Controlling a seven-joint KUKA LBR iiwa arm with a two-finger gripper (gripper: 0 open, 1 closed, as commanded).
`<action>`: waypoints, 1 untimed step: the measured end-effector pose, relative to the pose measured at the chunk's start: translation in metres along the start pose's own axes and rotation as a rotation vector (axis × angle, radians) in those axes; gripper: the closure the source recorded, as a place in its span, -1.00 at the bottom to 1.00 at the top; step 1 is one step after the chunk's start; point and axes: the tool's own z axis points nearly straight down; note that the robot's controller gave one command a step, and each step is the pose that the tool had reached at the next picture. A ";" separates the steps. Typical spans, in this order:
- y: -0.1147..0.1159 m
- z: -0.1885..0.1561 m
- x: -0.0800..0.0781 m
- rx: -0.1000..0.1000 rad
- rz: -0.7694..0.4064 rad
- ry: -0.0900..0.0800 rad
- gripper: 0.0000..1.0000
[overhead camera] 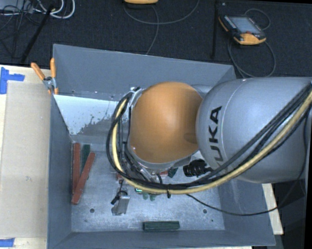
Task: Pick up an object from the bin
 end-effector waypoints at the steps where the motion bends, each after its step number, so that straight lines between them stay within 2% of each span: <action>1: -0.077 0.042 0.001 0.001 -0.042 -0.001 -1.00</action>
Offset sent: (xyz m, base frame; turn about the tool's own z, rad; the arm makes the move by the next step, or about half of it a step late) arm 0.0000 -0.0733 -0.0385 -0.0476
